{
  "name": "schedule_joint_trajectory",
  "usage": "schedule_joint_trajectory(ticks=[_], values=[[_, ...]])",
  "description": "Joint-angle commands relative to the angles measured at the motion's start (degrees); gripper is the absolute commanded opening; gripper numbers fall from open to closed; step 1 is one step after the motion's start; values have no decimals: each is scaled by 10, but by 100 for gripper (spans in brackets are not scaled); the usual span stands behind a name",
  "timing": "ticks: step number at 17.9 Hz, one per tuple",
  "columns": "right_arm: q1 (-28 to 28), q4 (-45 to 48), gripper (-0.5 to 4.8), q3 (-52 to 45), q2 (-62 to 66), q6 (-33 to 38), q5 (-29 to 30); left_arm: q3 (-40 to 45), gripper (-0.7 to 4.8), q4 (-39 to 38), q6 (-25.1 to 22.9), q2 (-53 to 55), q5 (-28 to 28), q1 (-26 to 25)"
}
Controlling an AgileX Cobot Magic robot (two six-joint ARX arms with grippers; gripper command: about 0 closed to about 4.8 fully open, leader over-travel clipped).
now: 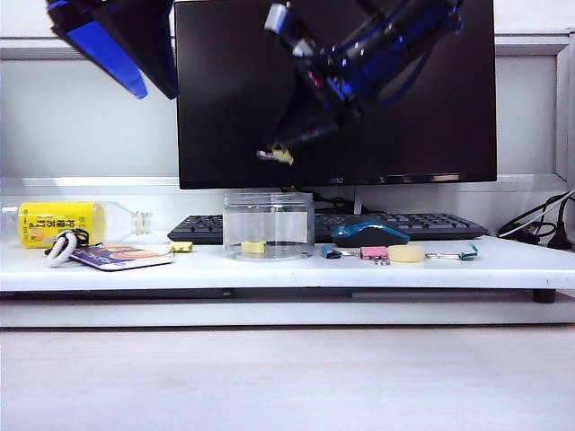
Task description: Pick up the clips with the largest number of clips of the same color on the table and place them in a round transparent plastic box.
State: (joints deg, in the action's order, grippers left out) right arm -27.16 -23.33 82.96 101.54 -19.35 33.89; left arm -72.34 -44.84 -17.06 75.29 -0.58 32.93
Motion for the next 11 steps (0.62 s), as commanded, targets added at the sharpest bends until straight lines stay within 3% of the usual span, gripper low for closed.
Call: schedule_joint_trajectory(ticks=[1, 5, 8, 11], values=[[-1, 12, -1, 2, 14, 2, 4, -1, 313, 8, 14, -3, 23, -22], [-1, 24, 1, 2, 27, 2, 6, -1, 313, 9, 14, -3, 23, -24], [-1, 41, 88, 2, 27, 1, 6, -1, 313, 12, 14, -3, 23, -24], [-1, 41, 91, 2, 27, 1, 5, -1, 313, 12, 14, -3, 23, -24]])
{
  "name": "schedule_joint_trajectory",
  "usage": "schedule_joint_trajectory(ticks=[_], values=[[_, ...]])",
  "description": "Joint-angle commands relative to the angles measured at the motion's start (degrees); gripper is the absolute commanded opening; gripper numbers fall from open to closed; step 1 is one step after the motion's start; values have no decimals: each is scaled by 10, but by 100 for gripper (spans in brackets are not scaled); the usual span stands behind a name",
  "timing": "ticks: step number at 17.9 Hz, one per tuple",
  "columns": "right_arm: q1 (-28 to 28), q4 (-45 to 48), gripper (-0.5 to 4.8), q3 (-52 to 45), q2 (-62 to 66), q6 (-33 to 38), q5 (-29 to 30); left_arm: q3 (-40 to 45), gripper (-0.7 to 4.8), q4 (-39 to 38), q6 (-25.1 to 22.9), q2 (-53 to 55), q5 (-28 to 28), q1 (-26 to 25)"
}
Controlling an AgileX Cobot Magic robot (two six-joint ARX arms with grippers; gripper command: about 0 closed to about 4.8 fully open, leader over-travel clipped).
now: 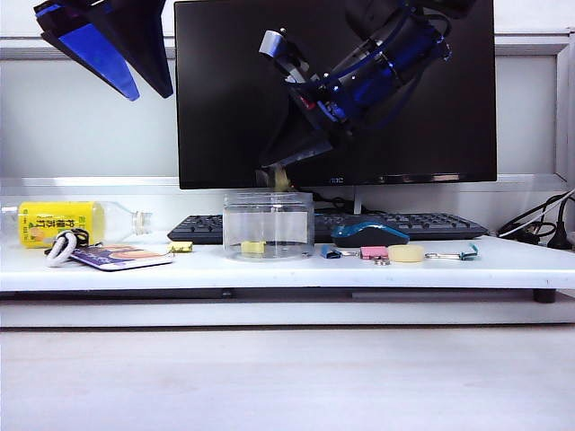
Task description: Pick up the clips with the largest number of clips of the same color on the table and place them in a round transparent plastic box.
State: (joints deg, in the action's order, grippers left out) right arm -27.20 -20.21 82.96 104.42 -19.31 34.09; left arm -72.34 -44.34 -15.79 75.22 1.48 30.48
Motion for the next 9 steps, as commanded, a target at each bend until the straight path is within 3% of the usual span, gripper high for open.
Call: schedule_joint_trajectory(ticks=[1, 3, 9], values=[[-1, 10, 117, 2, -2, 0, 3, -1, 313, 7, 2, -2, 3, 0], [-1, 10, 152, 2, -2, 1, -1, -1, 313, 7, 2, -2, 3, 0], [-1, 10, 154, 3, -21, 11, 5, -1, 312, 64, -3, -2, -3, 0]])
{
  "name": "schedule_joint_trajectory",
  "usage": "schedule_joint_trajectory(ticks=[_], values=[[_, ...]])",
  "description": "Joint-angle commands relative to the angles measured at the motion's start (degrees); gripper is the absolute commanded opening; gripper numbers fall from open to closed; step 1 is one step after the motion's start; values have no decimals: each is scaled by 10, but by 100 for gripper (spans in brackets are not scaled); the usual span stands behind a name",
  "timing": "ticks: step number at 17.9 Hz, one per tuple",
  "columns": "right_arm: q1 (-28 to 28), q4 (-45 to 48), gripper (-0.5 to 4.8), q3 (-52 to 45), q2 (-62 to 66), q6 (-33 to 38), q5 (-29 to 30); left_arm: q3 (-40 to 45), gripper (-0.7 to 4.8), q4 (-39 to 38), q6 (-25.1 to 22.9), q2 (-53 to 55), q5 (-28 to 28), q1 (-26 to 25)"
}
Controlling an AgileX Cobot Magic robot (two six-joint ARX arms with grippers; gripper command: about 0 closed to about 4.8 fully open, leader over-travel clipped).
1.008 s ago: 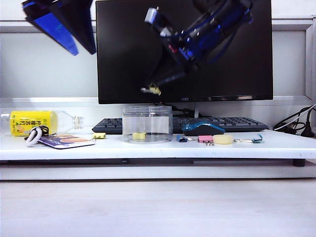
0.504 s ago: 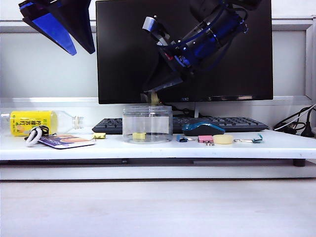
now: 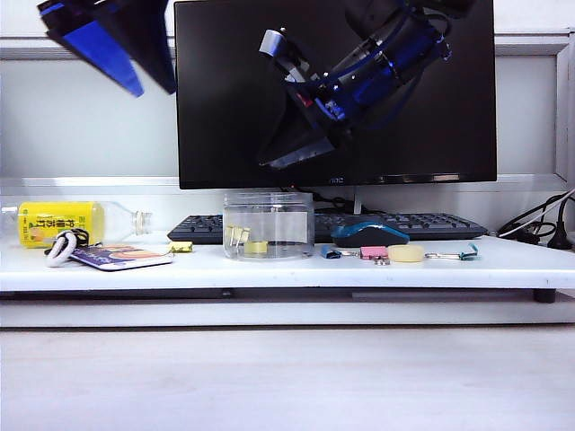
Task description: Pick up the clips with the largest number of clips of the same color on the table and place them in a round transparent plastic box.
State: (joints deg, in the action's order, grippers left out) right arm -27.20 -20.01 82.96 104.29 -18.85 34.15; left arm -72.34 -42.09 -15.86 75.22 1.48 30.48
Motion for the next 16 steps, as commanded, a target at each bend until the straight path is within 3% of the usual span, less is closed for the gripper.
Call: schedule_joint_trajectory(ticks=[1, 9, 12, 14, 16], values=[[-1, 9, 160, 3, -31, 6, 2, -1, 311, 51, -2, -1, -2, 0], [-1, -1, 177, 2, -203, 9, -181, -1, 309, 84, 14, 43, -5, 0], [-1, -46, 177, 2, -253, 31, -251, -1, 309, 96, 42, 72, -54, -13], [-1, -102, 177, 2, -273, 41, -226, -1, 309, 111, 80, 94, -65, -35], [-3, -146, 177, 2, -271, 56, -142, -1, 309, 119, 93, 115, -19, -62]])
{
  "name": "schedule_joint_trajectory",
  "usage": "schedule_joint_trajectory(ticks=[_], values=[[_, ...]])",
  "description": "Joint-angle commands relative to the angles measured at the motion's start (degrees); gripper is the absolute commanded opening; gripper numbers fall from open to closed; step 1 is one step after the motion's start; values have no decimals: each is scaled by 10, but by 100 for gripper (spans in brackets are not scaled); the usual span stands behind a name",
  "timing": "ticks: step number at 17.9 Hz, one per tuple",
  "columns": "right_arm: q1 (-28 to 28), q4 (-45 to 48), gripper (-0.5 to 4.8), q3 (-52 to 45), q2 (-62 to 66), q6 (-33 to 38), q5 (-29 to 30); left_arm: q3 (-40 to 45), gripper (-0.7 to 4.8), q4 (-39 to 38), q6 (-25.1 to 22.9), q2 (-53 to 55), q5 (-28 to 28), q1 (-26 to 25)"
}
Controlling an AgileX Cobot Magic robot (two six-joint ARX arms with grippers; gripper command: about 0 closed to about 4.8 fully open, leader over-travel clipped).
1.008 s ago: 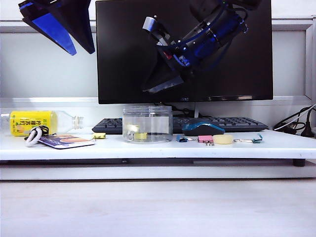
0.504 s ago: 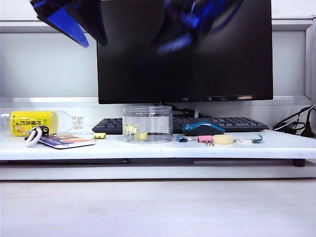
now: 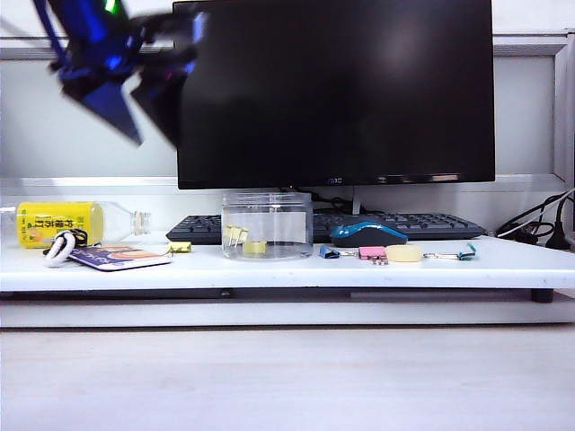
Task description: Pick up the clips with the largest number of clips of the same color on the table and place them in a round transparent plastic box.
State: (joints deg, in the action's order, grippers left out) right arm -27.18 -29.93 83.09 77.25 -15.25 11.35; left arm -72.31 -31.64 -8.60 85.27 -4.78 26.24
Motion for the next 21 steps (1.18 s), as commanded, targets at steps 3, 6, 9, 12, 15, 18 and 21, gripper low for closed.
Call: schedule_joint_trajectory(ticks=[3, 6, 9, 12, 15, 18, 21], values=[[-3, -51, 177, -2, 0, 33, 152, -1, 309, 28, 15, 51, 83, -33], [-3, -55, 177, -2, 0, 33, 160, -1, 309, 30, 24, 98, 87, -33], [-3, -59, 177, -2, 0, 33, 160, -2, 309, 44, 49, 122, 85, -33], [-3, -59, 177, -2, 0, 36, 173, -2, 309, 70, 85, 138, 86, -31], [-3, -59, 177, -2, 0, 39, 173, -2, 309, 78, 108, 143, 84, -31], [-4, -56, 177, -2, 0, 45, 192, -2, 310, 81, 124, 145, 36, -28], [-4, -52, 177, -2, 0, 48, 208, -1, 310, 89, 148, 151, 33, -27]])
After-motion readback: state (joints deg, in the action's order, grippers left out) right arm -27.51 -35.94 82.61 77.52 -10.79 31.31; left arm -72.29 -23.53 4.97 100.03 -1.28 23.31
